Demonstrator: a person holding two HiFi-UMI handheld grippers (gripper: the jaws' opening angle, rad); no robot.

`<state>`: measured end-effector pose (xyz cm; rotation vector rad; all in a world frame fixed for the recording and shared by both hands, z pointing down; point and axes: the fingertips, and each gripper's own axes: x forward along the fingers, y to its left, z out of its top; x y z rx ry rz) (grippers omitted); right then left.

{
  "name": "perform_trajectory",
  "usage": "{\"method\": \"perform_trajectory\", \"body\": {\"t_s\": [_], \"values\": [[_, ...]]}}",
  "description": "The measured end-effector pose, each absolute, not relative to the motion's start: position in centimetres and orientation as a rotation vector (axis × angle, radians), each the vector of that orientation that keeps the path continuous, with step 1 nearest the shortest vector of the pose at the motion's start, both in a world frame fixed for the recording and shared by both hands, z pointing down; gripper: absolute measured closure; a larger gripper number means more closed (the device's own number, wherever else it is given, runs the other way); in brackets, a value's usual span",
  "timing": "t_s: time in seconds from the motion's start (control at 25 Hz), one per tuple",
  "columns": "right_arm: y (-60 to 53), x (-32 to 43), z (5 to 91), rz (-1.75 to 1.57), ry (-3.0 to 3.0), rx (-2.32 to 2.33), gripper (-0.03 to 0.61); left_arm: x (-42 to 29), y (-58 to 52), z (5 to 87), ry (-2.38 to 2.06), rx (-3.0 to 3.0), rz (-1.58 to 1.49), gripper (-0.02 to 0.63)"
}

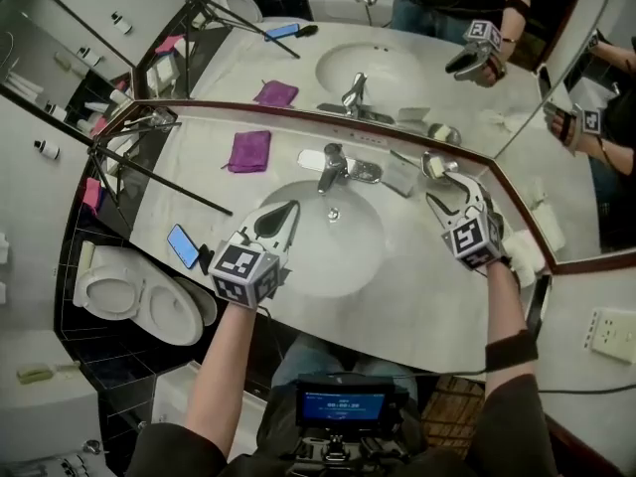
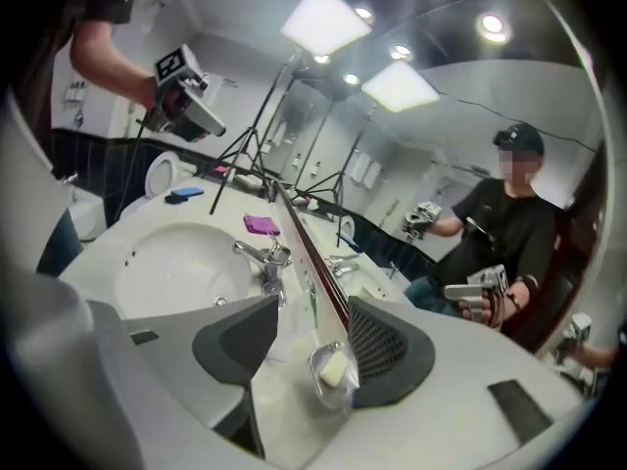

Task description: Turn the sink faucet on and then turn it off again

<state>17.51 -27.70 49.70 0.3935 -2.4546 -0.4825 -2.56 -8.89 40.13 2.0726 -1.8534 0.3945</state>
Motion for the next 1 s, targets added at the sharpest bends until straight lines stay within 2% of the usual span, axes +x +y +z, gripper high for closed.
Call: {"method": "perform_trajectory", "body": {"t_s": [0.24,0.8,1.0], "values": [[-26.5,7.8,54.2,-0.810,-2.352,0.113,0.291,-3.4,-7.9,41.7,-1.877,2.043,0.411,0.612],[-25.4,-5.0,60.6,-1.133,-2.209,-0.070,0.295,-5.3,-6.8,44.5,-1.938,1.979,0.383,0.612],[-25.1,-7.7,61.6,-1.173,-2.191,-0.128,0.328,-6.0,-6.9,44.8,-1.943,1.972,0.388,0.612]]}}
